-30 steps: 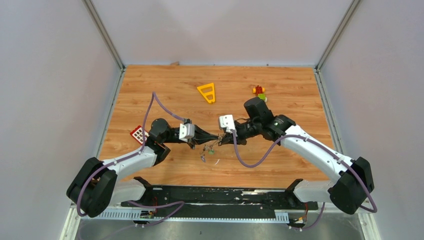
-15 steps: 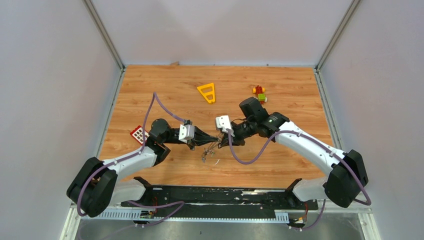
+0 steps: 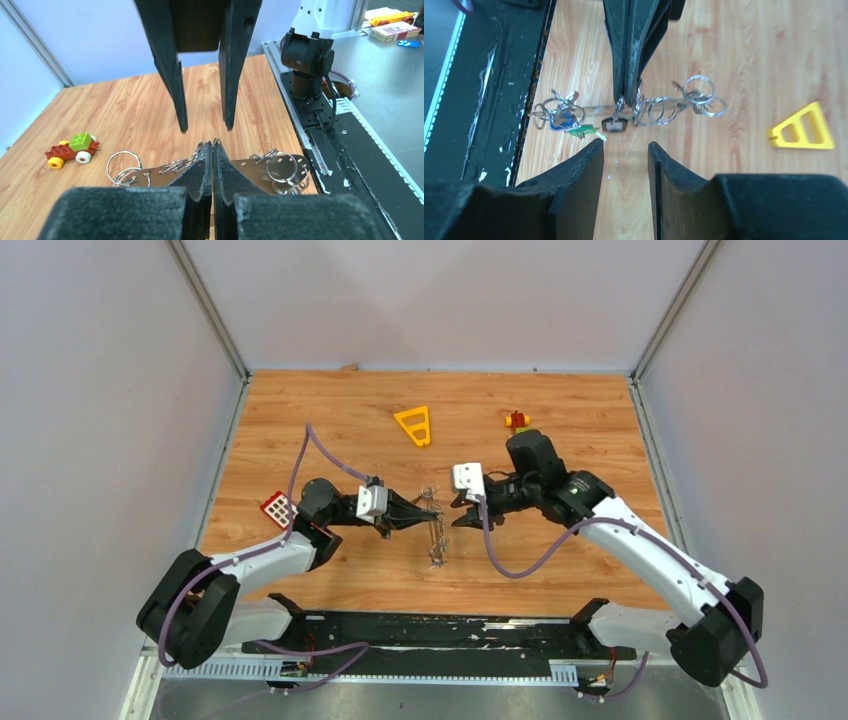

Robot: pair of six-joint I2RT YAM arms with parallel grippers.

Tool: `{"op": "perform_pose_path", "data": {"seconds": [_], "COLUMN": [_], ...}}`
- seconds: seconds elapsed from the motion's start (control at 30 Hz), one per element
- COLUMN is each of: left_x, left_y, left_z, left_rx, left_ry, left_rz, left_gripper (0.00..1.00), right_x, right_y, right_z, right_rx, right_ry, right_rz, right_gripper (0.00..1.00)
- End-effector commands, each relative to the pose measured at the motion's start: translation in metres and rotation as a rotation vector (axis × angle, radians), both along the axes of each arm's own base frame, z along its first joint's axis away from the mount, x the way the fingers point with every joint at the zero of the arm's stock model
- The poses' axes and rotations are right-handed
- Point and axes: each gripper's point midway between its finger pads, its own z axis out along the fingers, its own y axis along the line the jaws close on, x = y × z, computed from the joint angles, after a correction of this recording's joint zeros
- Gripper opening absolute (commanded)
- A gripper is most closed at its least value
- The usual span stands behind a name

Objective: Put the keys on the keyring
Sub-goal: Adjust the key on the keyring.

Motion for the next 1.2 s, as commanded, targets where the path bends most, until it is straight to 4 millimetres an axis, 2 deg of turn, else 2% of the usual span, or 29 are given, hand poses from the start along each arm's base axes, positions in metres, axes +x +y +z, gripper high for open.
{"op": "perform_pose_path", "data": {"seconds": [0.0,0.1,0.43,0.7,0.87,1.03,1.17], "left_x": [0.002,0.001,0.001,0.002,0.004,0.008,0.008], "left_y": [-0.001,-0.001,-0.002,-0.002,-0.002,-0.002,-0.002], "left_z": [0.019,0.021,0.020,0.015,0.015,0.014,0.015], "left_rx": [-0.070,-0.086,-0.095,-0.083,-0.082,-0.082,-0.084], "left_ry": [-0.020,-0.014,0.001,0.002,0.000,0.003,0.008], "left_rz": [0.011,0.003,-0.002,0.005,0.014,0.030,0.029], "left_gripper": [0.00,0.00,0.00,0.00,0.00,0.00,0.00], "right_x": [-0.003,-0.001,-0.001,0.002,-0.008,-0.017,-0.017], "right_y": [0.005,0.009,0.016,0.006,-0.001,0.000,0.006], "right_z": [0.034,0.036,0.024,0.035,0.045,0.037,0.023], "right_rx": [0.111,0.132,0.117,0.123,0.138,0.149,0.129], "right_ry": [-0.062,-0.052,0.008,-0.062,-0.097,-0.063,0.002], "right_rz": [0.002,0.004,0.028,-0.025,-0.006,0.034,0.050], "right_gripper": [0.37,0.34,0.27,0.34,0.35,0.32,0.29]}}
